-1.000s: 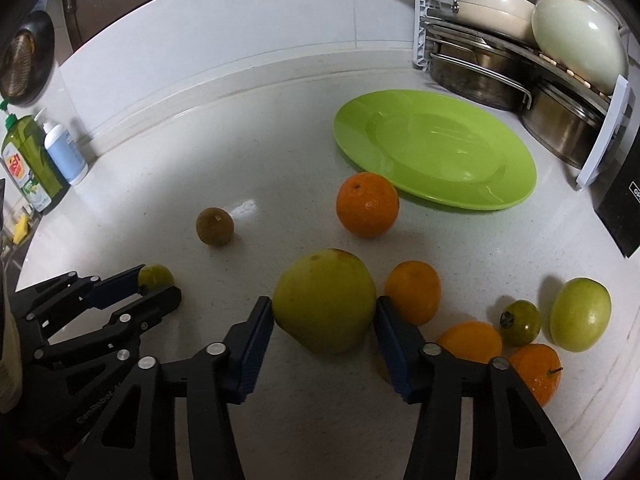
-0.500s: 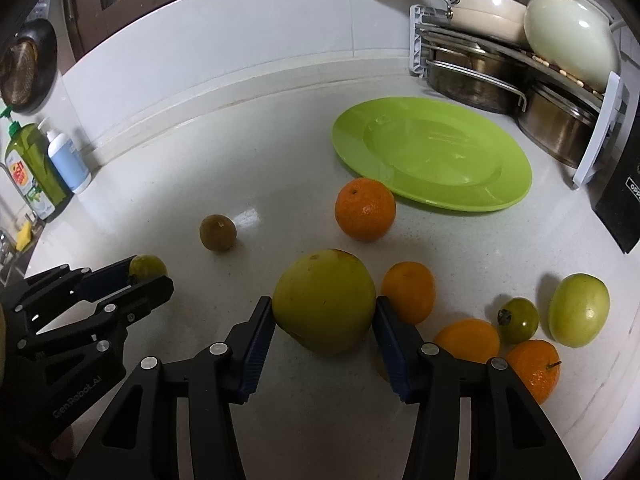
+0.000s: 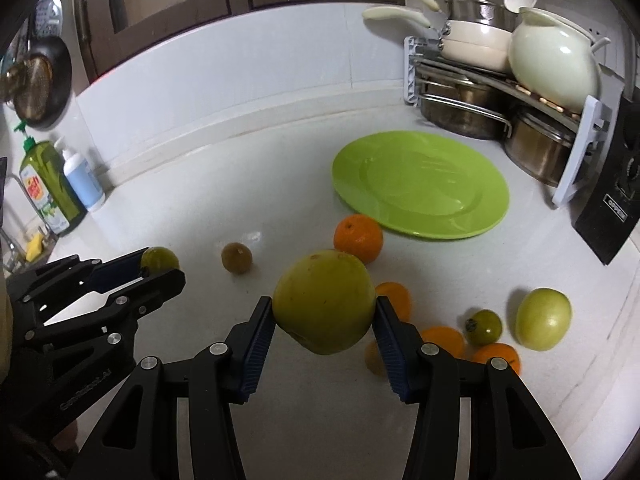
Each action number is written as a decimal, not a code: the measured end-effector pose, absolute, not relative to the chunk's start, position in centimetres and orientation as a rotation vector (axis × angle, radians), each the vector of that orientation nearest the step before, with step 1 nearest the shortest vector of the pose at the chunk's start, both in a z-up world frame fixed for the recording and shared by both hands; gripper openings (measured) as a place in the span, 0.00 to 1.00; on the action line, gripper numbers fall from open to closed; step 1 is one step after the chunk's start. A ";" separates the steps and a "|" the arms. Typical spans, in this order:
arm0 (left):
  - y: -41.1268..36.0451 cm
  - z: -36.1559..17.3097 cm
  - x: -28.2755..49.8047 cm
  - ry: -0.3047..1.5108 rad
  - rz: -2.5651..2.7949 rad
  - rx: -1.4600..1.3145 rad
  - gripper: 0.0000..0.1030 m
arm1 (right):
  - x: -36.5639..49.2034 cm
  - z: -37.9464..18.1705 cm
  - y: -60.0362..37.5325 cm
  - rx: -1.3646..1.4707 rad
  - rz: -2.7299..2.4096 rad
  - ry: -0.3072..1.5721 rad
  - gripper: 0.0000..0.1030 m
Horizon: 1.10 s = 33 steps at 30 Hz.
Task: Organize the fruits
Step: 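Close the left tool on the small fruit while the right tool grasps the large pear, then carry both fruits over the green plate and open both tools to release them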
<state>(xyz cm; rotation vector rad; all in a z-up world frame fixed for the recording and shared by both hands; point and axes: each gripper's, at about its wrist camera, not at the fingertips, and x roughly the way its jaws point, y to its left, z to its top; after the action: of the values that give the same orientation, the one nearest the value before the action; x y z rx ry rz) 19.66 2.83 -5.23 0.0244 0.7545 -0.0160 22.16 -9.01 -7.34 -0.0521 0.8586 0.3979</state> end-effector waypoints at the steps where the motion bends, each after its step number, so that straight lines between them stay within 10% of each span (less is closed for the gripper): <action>1: 2.6 -4.9 19.8 0.747 -0.023 0.027 0.29 | 22.1 -7.0 -9.3 -0.044 0.396 0.853 0.50; 33: -2.1 -2.8 34.4 0.782 -0.231 0.106 0.29 | 31.1 -5.4 -14.0 -0.017 0.264 0.826 0.50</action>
<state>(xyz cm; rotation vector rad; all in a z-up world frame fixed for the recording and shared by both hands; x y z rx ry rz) 34.40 -2.09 -2.75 0.1056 0.7817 -0.2307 31.08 -14.04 -5.38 -0.0173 0.8264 0.2644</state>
